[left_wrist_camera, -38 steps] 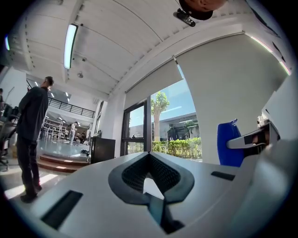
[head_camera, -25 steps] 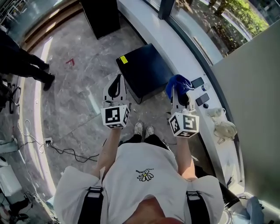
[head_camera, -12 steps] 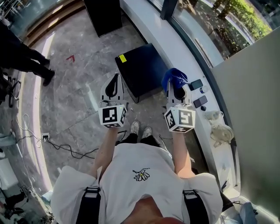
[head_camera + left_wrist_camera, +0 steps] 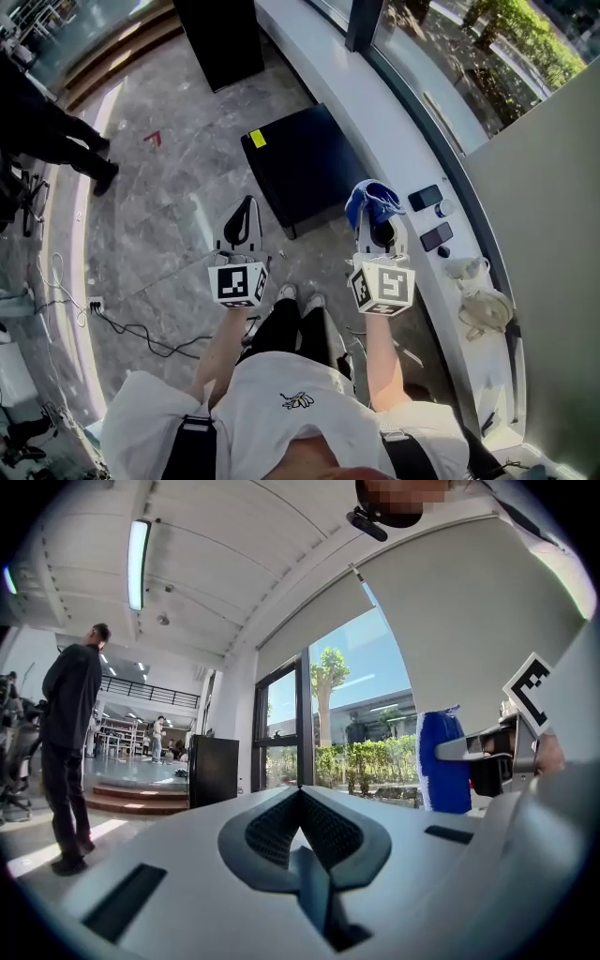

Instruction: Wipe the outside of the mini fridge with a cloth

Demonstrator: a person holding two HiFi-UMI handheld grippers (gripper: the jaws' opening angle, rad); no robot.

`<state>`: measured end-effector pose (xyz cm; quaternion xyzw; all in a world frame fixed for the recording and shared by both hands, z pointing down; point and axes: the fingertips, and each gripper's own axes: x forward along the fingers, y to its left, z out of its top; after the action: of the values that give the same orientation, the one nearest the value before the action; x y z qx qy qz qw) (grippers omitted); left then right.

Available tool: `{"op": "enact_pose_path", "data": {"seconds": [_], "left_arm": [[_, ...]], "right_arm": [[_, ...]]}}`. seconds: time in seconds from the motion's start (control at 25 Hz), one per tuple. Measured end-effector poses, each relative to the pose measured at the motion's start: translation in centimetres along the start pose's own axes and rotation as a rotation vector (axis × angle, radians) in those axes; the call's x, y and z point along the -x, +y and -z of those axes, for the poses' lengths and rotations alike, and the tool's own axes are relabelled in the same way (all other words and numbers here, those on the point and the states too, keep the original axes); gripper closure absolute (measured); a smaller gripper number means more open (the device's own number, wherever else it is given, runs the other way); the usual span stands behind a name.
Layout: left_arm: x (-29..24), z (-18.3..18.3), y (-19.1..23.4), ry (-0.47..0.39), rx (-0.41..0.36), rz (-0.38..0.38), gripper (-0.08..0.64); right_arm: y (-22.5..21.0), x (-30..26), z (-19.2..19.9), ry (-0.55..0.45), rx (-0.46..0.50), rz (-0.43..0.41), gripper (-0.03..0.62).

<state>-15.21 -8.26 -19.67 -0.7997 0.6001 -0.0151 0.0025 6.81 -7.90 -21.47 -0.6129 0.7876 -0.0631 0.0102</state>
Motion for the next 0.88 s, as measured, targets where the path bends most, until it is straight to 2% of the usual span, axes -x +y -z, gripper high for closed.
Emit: {"op": "enact_pose_path", "data": {"seconds": [0.12, 0.28, 0.4, 0.56, 0.68, 0.76, 0.88], "left_arm": [[-2.1, 8.6, 0.8, 0.006, 0.003, -0.035, 0.555], [-2.7, 23.3, 2.3, -0.013, -0.037, -0.079, 0.555], [-2.7, 34.1, 3.0, -0.062, -0.065, -0.105, 0.555], [-4.6, 46.7, 3.0, -0.08, -0.113, -0.074, 0.555], [-5.1, 52.3, 2.6, -0.113, -0.112, -0.049, 0.555], [-4.9, 54.5, 2.1, -0.127, -0.096, -0.03, 0.555], [-4.3, 57.0, 0.9, -0.116, -0.095, 0.012, 0.555]], "right_arm": [[-2.2, -2.1, 8.0, 0.008, -0.016, 0.001, 0.517], [-5.0, -3.6, 22.1, 0.016, -0.02, 0.013, 0.517], [-7.1, -3.8, 32.2, -0.019, -0.047, 0.01, 0.517], [-9.0, -4.6, 42.5, -0.064, -0.007, -0.036, 0.517], [-9.1, -5.2, 47.7, -0.103, -0.018, -0.091, 0.517], [-8.6, -5.6, 50.5, -0.117, -0.057, -0.117, 0.517], [-7.3, -5.9, 53.8, -0.09, -0.048, -0.161, 0.517]]}}
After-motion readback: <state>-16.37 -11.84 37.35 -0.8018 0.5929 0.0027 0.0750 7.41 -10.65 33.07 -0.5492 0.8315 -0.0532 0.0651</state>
